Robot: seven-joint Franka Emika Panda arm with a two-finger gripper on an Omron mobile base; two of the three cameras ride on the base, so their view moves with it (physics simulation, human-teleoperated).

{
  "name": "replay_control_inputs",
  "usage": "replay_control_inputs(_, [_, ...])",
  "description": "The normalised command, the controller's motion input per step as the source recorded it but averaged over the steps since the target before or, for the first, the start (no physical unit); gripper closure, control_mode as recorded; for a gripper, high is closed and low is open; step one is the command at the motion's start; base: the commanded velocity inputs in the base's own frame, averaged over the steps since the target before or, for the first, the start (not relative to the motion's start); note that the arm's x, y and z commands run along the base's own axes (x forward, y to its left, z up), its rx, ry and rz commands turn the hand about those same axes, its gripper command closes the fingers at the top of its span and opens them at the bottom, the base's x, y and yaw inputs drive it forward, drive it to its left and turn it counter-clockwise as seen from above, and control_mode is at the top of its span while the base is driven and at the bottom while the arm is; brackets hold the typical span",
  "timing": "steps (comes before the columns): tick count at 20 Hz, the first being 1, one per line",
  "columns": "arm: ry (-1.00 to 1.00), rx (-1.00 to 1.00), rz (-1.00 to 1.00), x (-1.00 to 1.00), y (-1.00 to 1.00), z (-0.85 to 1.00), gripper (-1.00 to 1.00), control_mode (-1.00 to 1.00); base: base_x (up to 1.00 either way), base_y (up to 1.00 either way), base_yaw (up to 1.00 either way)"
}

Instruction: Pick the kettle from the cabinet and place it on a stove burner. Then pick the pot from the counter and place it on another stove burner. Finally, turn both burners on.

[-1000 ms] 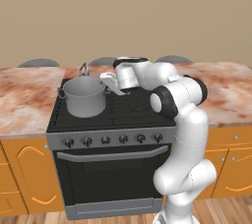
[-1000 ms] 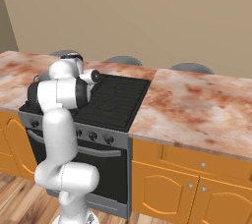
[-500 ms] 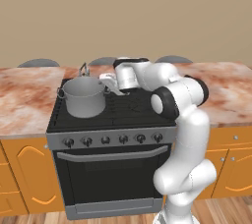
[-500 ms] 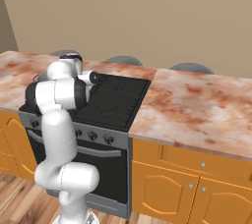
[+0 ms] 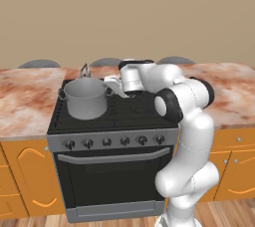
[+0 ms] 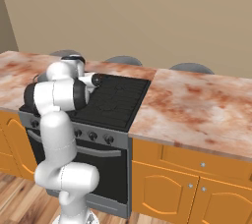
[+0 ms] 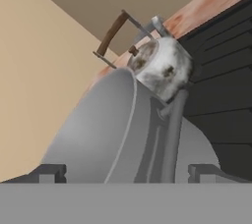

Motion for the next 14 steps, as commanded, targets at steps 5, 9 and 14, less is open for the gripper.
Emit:
replay_control_inputs(5, [0.01, 0.0, 0.0, 0.0, -0.13, 0.0, -1.0, -1.0, 0.0, 0.0, 0.0])
replay_control_inputs(9, [0.0, 0.0, -0.01, -0.2, -0.13, 0.04, -1.0, -1.0, 0.0, 0.0, 0.0])
replay_control_inputs(14, [0.0, 0.0, -0.04, -0.38, -0.12, 0.23, -1.0, -1.0, 0.0, 0.0, 0.0])
